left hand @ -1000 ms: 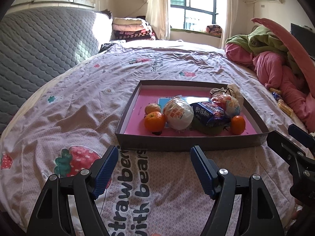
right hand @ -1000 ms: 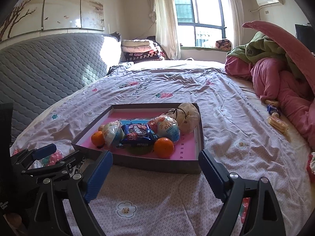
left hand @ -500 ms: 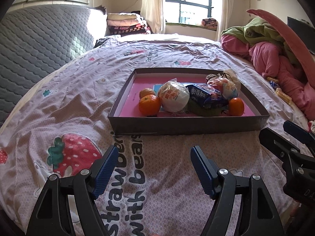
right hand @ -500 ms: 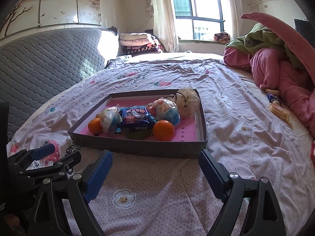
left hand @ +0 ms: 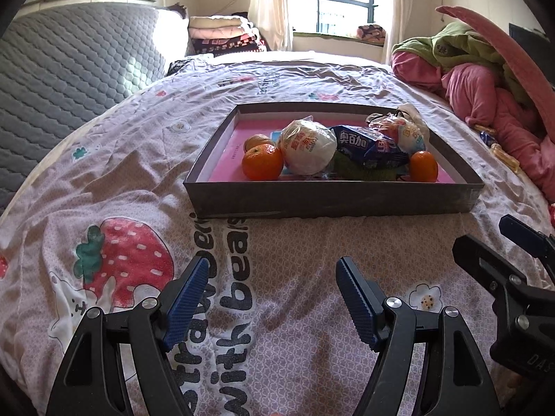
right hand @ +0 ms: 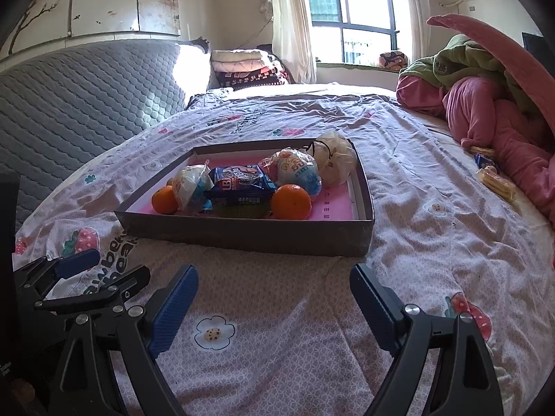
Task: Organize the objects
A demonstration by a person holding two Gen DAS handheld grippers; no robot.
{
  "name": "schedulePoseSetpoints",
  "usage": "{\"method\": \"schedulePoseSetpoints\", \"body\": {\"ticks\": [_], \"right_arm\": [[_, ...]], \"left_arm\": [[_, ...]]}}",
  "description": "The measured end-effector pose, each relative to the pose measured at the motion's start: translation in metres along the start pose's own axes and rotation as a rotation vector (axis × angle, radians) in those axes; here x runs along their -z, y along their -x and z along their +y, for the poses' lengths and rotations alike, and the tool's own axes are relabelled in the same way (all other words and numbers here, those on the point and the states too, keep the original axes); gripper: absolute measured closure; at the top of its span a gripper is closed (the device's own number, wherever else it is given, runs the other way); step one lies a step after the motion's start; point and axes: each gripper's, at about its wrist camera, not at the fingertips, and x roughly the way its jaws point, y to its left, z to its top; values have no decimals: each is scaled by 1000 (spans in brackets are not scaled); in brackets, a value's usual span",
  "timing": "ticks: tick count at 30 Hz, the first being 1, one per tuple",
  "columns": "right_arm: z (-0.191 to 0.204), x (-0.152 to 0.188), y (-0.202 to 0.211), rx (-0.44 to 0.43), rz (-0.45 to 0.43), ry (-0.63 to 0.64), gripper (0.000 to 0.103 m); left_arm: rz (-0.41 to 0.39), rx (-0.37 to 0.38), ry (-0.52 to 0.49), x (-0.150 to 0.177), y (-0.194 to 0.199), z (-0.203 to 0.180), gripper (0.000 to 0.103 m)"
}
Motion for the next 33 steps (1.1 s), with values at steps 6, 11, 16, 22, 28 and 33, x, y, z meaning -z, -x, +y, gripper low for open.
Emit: {"method": "schedulePoseSetpoints", "body": {"ticks": [6, 11, 16, 22, 28, 33], "right_arm": [[3, 6, 5, 7, -14, 33, 14], [1, 12, 5, 16, 1, 29, 14], [2, 18, 2, 16, 23, 35, 14], [1, 19, -1, 4, 34, 14, 14], [1, 21, -1, 8, 35, 11, 14], [2, 23, -1, 13, 39, 8, 14]], "left_arm": [[-21, -10, 13, 5, 5, 6, 26], [-17, -17, 29, 10, 8, 10, 26], [-9, -21, 18, 15, 9, 9, 26], [2, -9, 9, 19, 9, 10, 26], [5, -3, 4, 22, 10, 11, 26], [9, -3, 0, 24, 10, 10, 26]]}}
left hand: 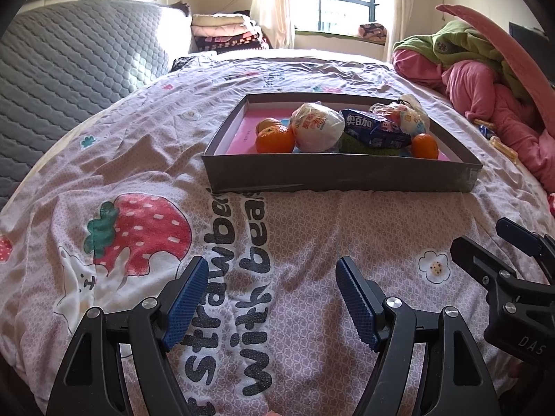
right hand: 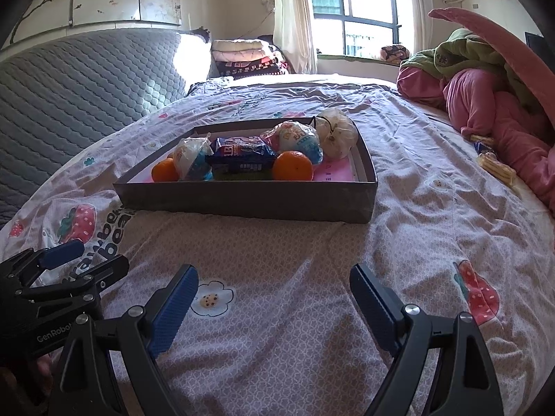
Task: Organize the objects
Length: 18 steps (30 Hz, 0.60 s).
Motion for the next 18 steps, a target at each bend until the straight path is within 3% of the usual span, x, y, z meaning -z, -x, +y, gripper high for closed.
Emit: {"method": "schedulePoseSetpoints", "body": {"ticks": [18], "right_arm": [[1, 2, -1, 5, 10, 9, 14]], "left_arm": [[11, 7, -10, 2, -2, -5, 26]]}}
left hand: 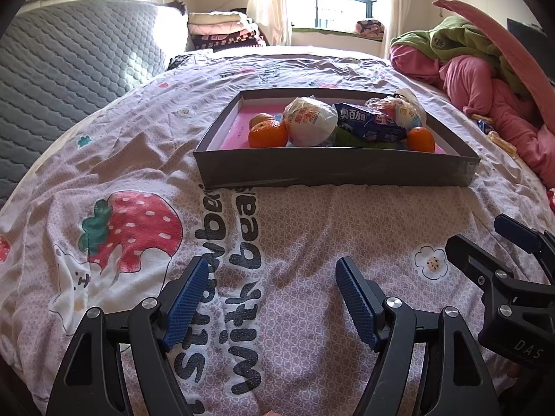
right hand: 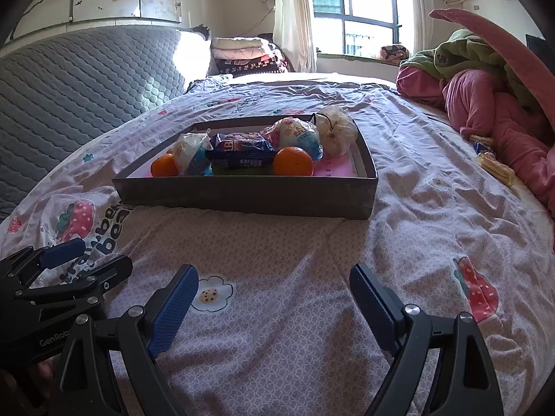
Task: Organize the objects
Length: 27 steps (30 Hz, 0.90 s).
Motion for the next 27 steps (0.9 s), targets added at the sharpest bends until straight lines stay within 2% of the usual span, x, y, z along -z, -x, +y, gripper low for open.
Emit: {"method": "schedulePoseSetpoints", "body": {"ticks": [27], "right_arm": [[2, 1, -3, 6, 12, 14, 14]], "left_arm": [[13, -9, -4, -1, -4, 0, 26]]}}
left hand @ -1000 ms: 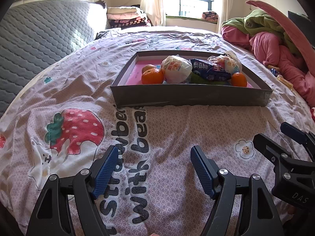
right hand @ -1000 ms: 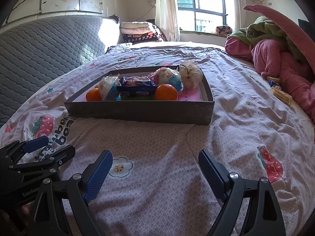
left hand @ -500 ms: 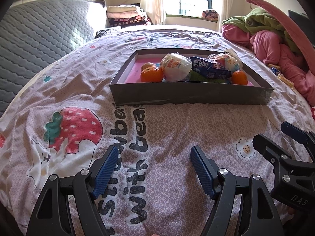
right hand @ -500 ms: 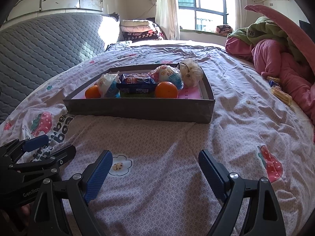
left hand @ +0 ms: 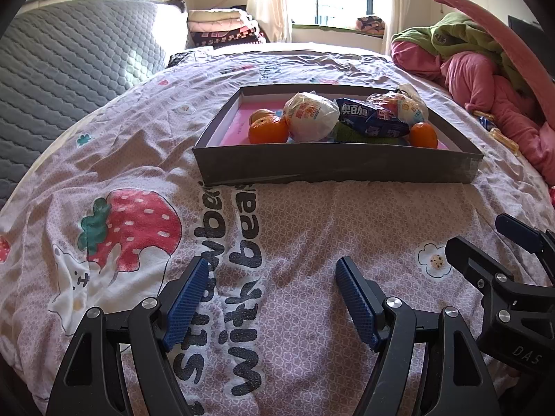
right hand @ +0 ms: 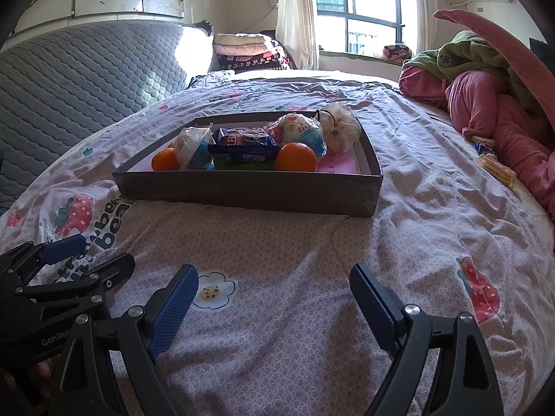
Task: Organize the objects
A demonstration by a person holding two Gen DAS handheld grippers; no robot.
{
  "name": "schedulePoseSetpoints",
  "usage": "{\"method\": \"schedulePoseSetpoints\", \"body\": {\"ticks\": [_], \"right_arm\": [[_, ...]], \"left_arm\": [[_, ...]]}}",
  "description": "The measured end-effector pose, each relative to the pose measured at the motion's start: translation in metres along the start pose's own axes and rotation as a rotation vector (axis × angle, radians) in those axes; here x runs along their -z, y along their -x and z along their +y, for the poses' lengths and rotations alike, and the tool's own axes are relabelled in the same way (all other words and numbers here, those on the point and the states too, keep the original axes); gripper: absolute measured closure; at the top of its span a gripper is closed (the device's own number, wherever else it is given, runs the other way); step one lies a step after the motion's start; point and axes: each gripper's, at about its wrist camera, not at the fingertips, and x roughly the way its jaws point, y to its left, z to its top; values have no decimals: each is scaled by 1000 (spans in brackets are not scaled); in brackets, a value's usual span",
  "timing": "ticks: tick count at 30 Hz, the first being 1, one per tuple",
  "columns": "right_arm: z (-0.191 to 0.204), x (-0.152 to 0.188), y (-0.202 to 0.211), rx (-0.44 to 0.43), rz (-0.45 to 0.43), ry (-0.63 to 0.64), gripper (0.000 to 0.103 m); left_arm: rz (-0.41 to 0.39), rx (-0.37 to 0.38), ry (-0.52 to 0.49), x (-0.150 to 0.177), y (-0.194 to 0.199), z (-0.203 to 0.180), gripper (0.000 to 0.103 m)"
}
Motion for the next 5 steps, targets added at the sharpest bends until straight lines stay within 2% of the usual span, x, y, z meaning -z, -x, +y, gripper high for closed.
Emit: {"method": "schedulePoseSetpoints", "body": {"ticks": [5], "right_arm": [[0, 0, 0, 0, 4, 1, 14]], "left_arm": [[-1, 1, 5, -1, -1, 2, 26]]}}
